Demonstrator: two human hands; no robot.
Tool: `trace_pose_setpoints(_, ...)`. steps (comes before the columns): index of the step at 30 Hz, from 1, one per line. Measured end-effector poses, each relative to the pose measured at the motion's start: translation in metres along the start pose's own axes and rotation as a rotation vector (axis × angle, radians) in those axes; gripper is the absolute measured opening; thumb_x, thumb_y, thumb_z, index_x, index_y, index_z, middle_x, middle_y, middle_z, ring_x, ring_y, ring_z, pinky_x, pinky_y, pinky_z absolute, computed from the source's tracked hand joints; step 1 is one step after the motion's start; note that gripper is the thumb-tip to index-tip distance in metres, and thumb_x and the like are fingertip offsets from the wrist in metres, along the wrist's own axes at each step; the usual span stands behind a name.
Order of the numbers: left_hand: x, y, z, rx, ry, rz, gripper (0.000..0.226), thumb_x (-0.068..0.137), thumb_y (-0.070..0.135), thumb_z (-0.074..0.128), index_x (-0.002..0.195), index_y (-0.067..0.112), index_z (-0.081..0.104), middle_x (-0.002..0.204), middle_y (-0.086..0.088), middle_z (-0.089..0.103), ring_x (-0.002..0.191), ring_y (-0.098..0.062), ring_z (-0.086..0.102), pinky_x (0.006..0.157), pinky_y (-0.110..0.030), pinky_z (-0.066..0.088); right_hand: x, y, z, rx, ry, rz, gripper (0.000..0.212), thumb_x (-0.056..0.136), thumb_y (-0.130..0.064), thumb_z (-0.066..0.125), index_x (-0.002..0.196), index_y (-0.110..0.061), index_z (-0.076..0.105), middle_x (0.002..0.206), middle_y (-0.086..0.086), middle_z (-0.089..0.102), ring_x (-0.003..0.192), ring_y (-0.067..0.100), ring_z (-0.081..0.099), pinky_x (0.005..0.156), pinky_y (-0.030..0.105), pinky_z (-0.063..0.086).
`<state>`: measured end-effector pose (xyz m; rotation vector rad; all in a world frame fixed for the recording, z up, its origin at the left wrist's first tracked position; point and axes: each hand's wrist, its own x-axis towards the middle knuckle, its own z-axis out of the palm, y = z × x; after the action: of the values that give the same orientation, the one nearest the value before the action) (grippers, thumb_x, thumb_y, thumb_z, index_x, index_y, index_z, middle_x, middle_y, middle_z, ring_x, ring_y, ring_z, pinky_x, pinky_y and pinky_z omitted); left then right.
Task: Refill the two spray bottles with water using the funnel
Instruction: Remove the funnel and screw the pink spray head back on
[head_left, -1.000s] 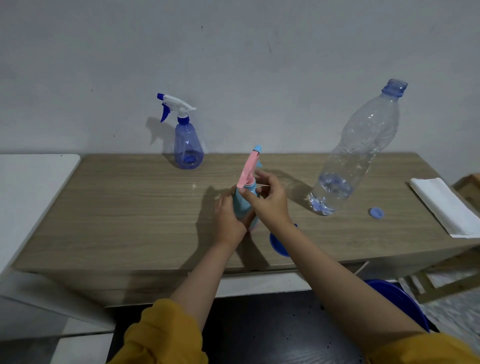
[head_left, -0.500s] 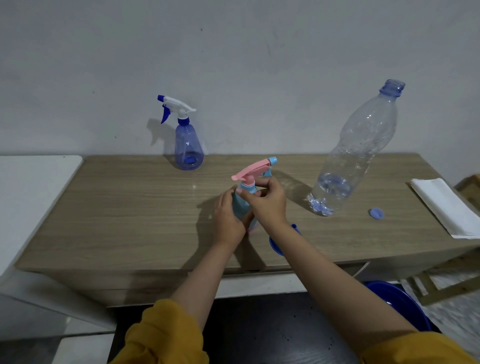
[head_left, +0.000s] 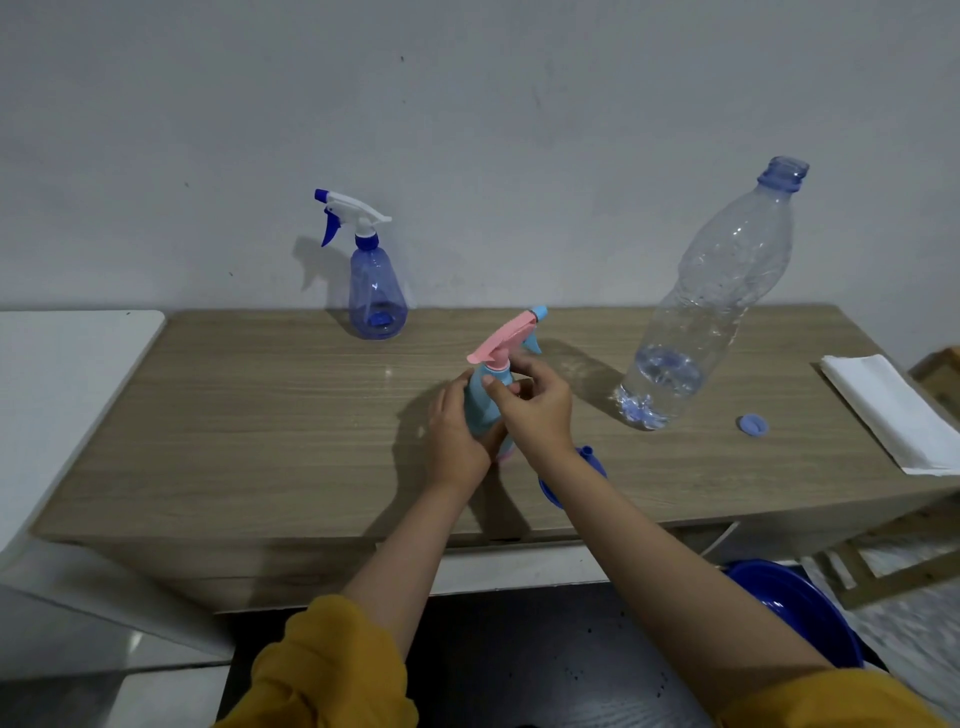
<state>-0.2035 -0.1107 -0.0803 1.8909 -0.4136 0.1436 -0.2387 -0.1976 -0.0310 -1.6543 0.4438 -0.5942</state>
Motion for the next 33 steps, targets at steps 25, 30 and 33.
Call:
trace_pose_setpoints(25,0.0,0.0,0.0,0.008,0.03,0.038,0.059,0.069,0.022,0.08,0.12,0.01,0.054,0.117,-0.005,0.058,0.111,-0.019,0.052,0.09,-0.031,0.044,0.005,-0.001,-0.001,-0.066,-0.017,-0.017,0.032,0.075,-0.018,0.079,0.104,-0.011,0.067,0.098,0.004,0.069,0.076,0.014,0.063,0.07,0.025,0.054)
trace_pose_setpoints(30,0.001,-0.004,-0.001,0.015,0.004,-0.001,0.063,0.068,0.02,0.081,0.124,0.012,0.052,0.12,-0.003,0.057,0.114,-0.018,0.051,0.091,-0.028,0.043,0.009,-0.004,-0.001,-0.108,-0.022,0.001,0.04,0.07,-0.027,0.083,0.102,-0.013,0.063,0.097,-0.002,0.067,0.074,0.006,0.06,0.063,0.012,0.049)
trace_pose_setpoints(33,0.001,-0.006,-0.002,0.036,0.006,0.036,0.063,0.068,0.026,0.082,0.122,0.01,0.053,0.118,-0.004,0.057,0.111,-0.019,0.052,0.089,-0.027,0.042,0.011,-0.004,-0.006,-0.15,-0.125,-0.051,0.031,0.079,-0.022,0.076,0.107,-0.012,0.066,0.103,0.004,0.069,0.074,0.016,0.063,0.07,0.032,0.054)
